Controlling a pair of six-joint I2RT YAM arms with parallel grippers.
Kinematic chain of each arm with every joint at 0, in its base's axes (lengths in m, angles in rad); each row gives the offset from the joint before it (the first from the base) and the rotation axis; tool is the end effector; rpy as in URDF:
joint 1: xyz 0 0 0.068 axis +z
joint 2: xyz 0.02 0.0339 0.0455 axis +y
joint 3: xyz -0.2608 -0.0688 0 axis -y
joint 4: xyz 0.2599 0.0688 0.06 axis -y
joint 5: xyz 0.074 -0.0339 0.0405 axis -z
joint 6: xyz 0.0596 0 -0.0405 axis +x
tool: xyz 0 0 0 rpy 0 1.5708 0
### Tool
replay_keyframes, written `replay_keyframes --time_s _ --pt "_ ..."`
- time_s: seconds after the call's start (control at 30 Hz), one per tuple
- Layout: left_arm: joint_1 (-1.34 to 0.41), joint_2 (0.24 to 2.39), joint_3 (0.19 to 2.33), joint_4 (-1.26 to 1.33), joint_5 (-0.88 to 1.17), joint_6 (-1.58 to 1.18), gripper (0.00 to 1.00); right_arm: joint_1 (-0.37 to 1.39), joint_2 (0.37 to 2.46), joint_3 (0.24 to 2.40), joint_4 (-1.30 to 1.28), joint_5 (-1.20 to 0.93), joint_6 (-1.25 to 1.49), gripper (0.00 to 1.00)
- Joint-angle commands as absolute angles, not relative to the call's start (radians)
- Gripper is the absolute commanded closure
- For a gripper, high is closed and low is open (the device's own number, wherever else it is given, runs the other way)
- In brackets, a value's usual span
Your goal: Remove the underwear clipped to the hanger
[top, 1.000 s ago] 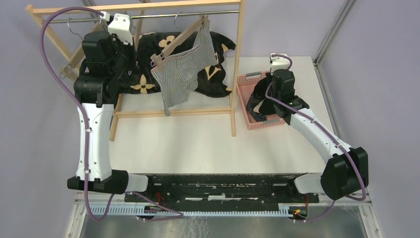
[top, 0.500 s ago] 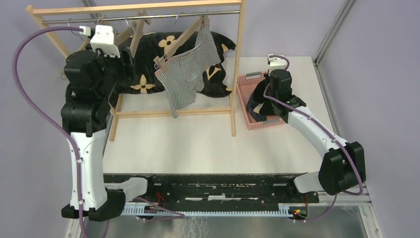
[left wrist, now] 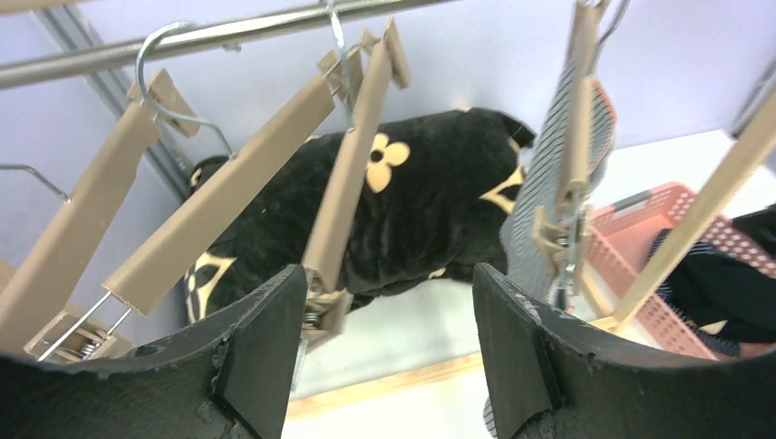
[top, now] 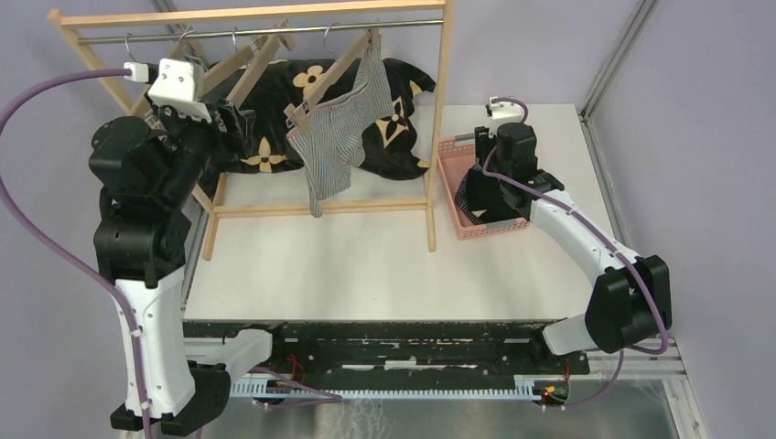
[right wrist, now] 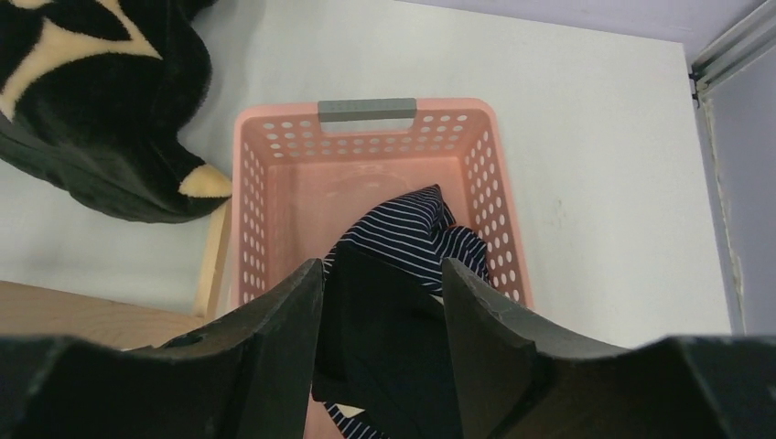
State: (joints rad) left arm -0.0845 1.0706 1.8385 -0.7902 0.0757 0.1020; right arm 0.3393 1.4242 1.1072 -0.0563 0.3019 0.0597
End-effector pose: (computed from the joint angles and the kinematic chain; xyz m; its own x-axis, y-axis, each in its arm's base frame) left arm 0.1726 -0.0191 0.5631 -0.0059 0.1024 -0.9947 0.1609 0.9819 0.1001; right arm 0.3543 0.1063 0.2998 -0.3467 -0.0619 -0.9359 -0.0361 0.9980 -0.0527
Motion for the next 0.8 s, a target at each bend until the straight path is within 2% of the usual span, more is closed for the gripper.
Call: replay_keyframes --time_s 0.0,0.17,0.43,0.77 --pt "-0.081 1.036 1.889 -0.698 0.195 0.037 0.27 0.338 1.447 1.163 -0.053 0.23 0.086 0.41" --pt "-0.081 1.048 1.879 -0.677 0.306 0.011 0.27 0.338 1.423 1.141 -0.056 0.191 0.12 0.42" --pt "-0.081 1.086 1.795 -0.516 0.455 -0.062 0.27 0.353 1.258 1.046 -0.049 0.144 0.144 0.42" --pt "-0.084 1.262 1.897 -0.458 0.476 -0.137 0.27 0.402 1.117 1.003 -0.053 0.172 0.125 0.41"
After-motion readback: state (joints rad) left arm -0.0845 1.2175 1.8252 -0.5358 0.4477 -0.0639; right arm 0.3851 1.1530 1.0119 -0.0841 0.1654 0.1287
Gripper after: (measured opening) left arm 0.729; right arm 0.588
